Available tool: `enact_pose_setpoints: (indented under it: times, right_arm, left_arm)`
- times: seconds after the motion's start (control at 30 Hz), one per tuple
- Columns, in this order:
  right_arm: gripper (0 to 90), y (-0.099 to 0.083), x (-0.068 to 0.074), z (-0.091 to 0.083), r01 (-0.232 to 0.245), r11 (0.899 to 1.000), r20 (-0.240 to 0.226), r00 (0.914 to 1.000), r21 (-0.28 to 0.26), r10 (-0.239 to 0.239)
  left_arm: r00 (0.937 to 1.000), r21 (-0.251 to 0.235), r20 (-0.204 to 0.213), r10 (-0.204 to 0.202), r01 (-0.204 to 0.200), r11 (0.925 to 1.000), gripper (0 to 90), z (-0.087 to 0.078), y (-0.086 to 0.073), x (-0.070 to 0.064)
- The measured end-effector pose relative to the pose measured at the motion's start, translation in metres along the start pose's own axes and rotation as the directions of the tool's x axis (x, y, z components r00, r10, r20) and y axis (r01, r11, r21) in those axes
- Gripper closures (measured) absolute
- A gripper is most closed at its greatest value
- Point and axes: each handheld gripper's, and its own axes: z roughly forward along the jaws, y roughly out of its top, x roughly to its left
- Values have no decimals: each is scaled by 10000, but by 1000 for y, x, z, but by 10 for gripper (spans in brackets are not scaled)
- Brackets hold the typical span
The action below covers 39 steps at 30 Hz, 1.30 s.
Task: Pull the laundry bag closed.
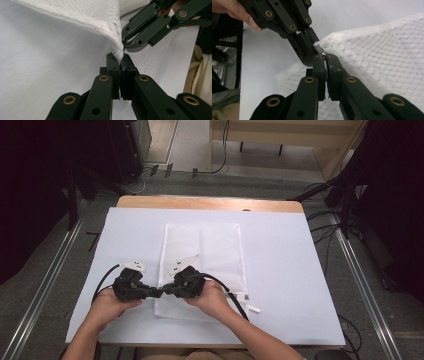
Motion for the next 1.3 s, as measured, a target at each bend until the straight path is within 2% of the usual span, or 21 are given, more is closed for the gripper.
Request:
enact_pose_setpoints:
  times: [0.2,0.3,0.37,0.63,0.7,0.8,1.0,1.03,1.3]
  right_arm:
    - [883,-3,-1,0,48,10000,94,9999,61,-48]
    - [882,-7,-7,-2,-217,9996,214,9995,184,213]
    - [881,-10,-10,-3,-314,9994,118,9994,159,312]
    - [881,-12,-9,-6,54,9998,120,9999,175,-56]
    - [881,-14,-10,-8,76,9997,255,9996,226,-82]
    - [881,-17,-12,-11,69,9996,300,9995,269,-77]
    - [880,-23,-13,-19,114,9993,393,9991,344,-128]
    - [880,-26,-17,-22,-82,9997,332,9994,215,75]
    - [880,-32,-18,-23,-114,9997,294,9995,234,107]
  left_arm:
    - [9999,-33,-125,21,-22,10000,892,-1,0,0]
    - [9998,-81,143,-145,147,9999,892,-4,-1,4]
    - [9998,-11,147,-155,155,9999,891,-4,-1,4]
    - [9998,-104,170,113,-111,9999,890,-3,-3,2]
    - [9997,-126,193,125,-123,9998,890,-4,-3,3]
    - [9996,-216,287,17,-10,9998,888,-4,-4,4]
    - [9996,-258,228,176,-171,9995,887,-5,-5,3]
    - [9996,-346,214,172,-164,9993,887,-6,-6,4]
    - [9996,-280,237,161,-155,9995,883,-4,-5,3]
